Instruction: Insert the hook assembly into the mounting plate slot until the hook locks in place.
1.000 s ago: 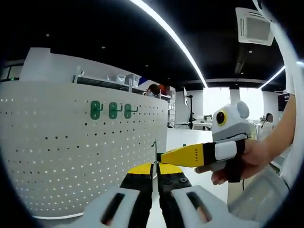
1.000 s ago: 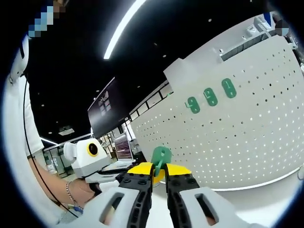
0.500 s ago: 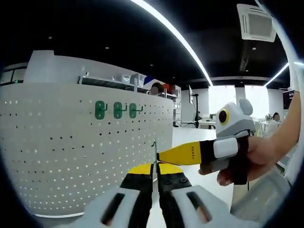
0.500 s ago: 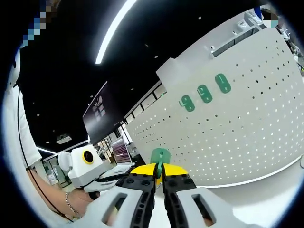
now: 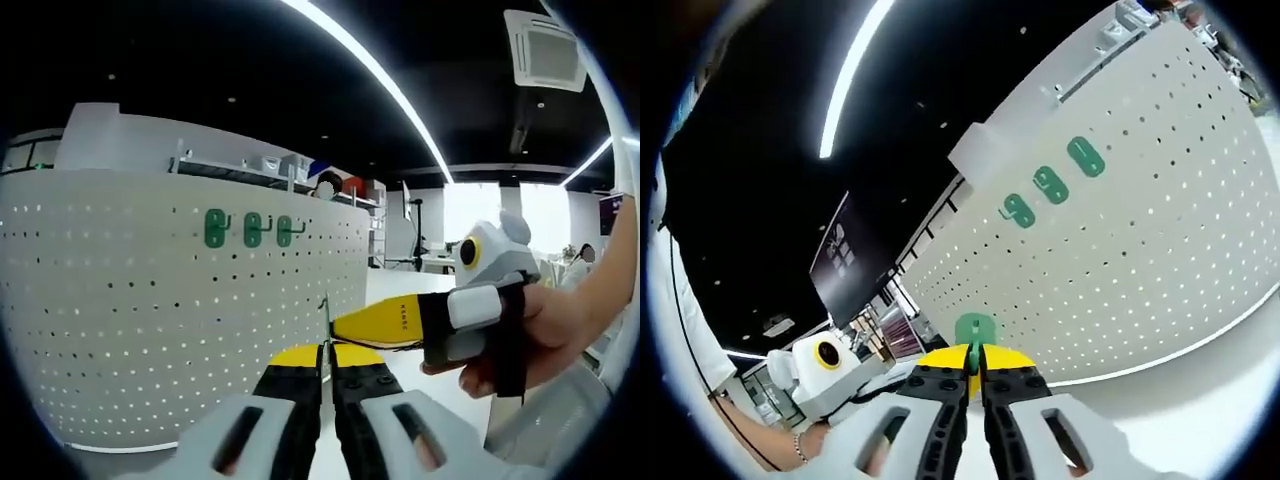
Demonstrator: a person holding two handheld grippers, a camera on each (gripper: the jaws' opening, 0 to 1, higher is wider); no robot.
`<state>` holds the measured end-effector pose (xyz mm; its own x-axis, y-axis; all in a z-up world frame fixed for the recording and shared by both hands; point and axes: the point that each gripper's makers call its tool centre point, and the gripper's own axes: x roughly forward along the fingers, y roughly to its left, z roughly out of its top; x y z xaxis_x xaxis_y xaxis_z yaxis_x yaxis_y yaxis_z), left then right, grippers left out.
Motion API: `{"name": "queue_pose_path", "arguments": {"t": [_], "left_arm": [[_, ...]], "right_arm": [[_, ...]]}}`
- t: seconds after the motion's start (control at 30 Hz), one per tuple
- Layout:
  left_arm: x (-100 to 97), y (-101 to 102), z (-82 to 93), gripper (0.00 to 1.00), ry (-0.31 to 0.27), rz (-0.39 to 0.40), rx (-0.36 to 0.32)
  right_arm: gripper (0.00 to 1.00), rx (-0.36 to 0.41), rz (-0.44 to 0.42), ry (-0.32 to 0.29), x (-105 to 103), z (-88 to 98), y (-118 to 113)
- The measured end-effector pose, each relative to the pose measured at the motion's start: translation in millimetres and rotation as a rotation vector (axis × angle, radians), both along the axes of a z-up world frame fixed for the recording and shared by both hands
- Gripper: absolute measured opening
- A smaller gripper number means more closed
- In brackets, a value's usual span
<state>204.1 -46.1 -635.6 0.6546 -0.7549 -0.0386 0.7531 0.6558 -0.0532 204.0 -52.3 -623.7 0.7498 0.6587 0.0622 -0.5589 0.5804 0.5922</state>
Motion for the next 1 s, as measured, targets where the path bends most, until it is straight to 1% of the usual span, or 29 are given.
{"name": "queue_pose_path", "arguments": {"t": [0.1,0.23,0.47,0.53,0.57,0.63,0.73,0.77,0.9,0.97,1.0], "left_arm": [[-0.6,-1,-0.2,0.02,0.0,-0.002,0.001],[-0.8,-2,0.3,0.02,-0.002,-0.005,0.001],[-0.9,-1,-0.6,0.02,0.0,-0.003,0.003],[-0.9,-1,-1.0,0.02,0.01,-0.004,-0.003],[-0.9,-1,-1.6,0.03,0.028,-0.009,-0.014],[-0.1,0,-1.9,0.04,0.044,-0.01,-0.028],[-0.3,0,-2.2,0.05,0.037,-0.011,-0.022],[-0.4,0,-2.3,0.06,0.035,-0.013,-0.02],[1.2,0,-7.2,0.25,0.052,-0.011,-0.006],[-0.1,-1,-9.9,0.3,0.064,-0.022,-0.004],[-0.6,-2,-12.4,0.35,0.077,-0.029,0.001]], "right_arm": [[0.0,-0.021,0.003,-0.007,-1,0.3,-1],[0.0,-0.011,0.006,0.004,-1,0.4,-1],[0.0,-0.018,0.004,0.006,-1,-0.4,0],[0.0,-0.017,0.007,0.01,-1,-0.6,0],[0.0,-0.017,0.009,0.012,-1,-0.7,0],[0.0,-0.008,0.013,0.018,-1,-0.9,0],[0.0,-0.005,0.015,0.018,-1,-1.0,1],[0.0,-0.006,0.019,0.016,-1,-0.8,1],[0.0,-0.017,0.023,0.01,-2,-0.1,2],[0.0,-0.02,0.024,0.01,-2,-0.8,2],[0.0,-0.023,0.026,0.009,-3,-1.2,2]]}}
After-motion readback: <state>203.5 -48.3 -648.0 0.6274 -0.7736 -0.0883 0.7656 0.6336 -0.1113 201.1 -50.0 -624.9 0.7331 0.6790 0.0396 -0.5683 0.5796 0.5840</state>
